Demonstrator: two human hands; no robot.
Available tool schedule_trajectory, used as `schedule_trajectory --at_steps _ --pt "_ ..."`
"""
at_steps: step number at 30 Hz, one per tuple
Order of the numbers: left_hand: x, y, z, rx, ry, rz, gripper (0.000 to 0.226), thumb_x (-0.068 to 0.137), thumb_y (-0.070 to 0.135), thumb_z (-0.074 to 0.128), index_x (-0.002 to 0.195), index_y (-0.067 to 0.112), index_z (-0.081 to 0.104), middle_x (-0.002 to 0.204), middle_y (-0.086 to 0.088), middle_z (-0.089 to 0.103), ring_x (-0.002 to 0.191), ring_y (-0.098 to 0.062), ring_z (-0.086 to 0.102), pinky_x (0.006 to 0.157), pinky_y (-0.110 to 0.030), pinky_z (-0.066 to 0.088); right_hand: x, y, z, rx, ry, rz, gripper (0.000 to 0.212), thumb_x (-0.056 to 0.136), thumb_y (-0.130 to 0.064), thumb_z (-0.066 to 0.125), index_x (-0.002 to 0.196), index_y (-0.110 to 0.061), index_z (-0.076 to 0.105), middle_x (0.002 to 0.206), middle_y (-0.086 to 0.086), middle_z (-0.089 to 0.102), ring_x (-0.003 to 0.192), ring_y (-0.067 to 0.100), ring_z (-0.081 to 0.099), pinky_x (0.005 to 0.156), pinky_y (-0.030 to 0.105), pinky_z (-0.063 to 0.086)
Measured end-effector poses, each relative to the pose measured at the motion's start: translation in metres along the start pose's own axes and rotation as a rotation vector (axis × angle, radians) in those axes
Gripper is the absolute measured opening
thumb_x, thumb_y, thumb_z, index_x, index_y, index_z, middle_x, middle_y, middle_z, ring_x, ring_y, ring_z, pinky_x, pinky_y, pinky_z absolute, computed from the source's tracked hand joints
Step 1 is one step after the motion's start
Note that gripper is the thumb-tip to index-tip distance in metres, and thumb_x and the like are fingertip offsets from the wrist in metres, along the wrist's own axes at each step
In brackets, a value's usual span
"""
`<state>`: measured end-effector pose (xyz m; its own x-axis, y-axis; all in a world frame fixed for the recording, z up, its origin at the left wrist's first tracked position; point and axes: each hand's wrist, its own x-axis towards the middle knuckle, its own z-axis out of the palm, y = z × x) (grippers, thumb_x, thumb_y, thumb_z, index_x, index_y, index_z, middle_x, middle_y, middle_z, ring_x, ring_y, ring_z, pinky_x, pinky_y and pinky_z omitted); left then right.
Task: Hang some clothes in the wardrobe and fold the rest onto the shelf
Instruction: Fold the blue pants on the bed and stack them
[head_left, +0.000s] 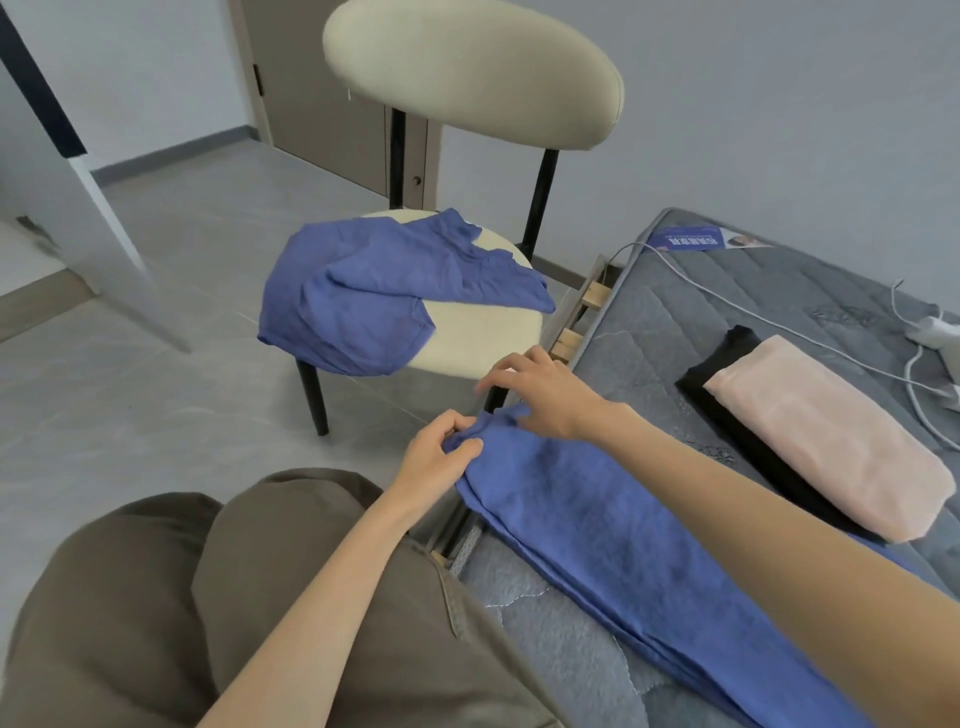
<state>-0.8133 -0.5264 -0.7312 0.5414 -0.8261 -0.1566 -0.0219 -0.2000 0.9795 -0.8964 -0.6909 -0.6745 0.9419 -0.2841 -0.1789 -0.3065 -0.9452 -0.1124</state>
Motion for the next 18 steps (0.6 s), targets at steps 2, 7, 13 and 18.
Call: schedule_trajectory --at_steps 2,7,13,18 --pt "-0.001 0.0 0.0 -0.013 -0.015 0.01 0.009 0.089 0.003 0.055 0.081 0.005 0.053 0.066 0.014 0.053 0.066 -0.002 0.047 0.059 -0.011 0.036 0.007 -0.002 -0.001 -0.057 -0.082 0.003 0.058 0.084 -0.01 0.059 0.131 -0.042 0.048 0.138 -0.004 0.041 0.114 0.023 0.033 0.088 0.033 0.034" --pt "-0.003 0.003 -0.002 -0.052 -0.06 0.018 0.015 0.088 -0.003 0.052 0.077 0.006 0.049 0.058 0.017 0.049 0.061 -0.002 0.042 0.056 -0.01 0.034 0.015 -0.004 -0.002 -0.119 -0.272 -0.011 0.044 0.082 -0.02 0.064 0.122 -0.033 0.056 0.149 -0.003 0.029 0.127 0.029 0.025 0.097 0.043 0.029" --pt "-0.005 0.007 -0.001 -0.078 -0.067 0.021 0.008 0.088 0.001 0.055 0.081 -0.001 0.051 0.071 -0.005 0.049 0.069 -0.013 0.044 0.064 -0.023 0.034 0.007 0.006 -0.009 -0.127 -0.132 -0.024 0.024 0.079 -0.034 0.069 0.093 -0.025 0.052 0.129 -0.006 0.05 0.115 0.024 0.036 0.091 0.04 0.031" --pt "-0.006 0.016 0.003 -0.161 -0.041 0.034 0.011 0.087 0.007 0.062 0.078 0.007 0.055 0.075 -0.004 0.054 0.068 -0.011 0.048 0.062 -0.024 0.035 -0.008 0.019 -0.029 -0.223 -0.003 -0.069 0.021 0.079 -0.028 0.065 0.086 -0.025 0.046 0.098 -0.009 0.057 0.103 0.02 0.043 0.085 0.035 0.032"
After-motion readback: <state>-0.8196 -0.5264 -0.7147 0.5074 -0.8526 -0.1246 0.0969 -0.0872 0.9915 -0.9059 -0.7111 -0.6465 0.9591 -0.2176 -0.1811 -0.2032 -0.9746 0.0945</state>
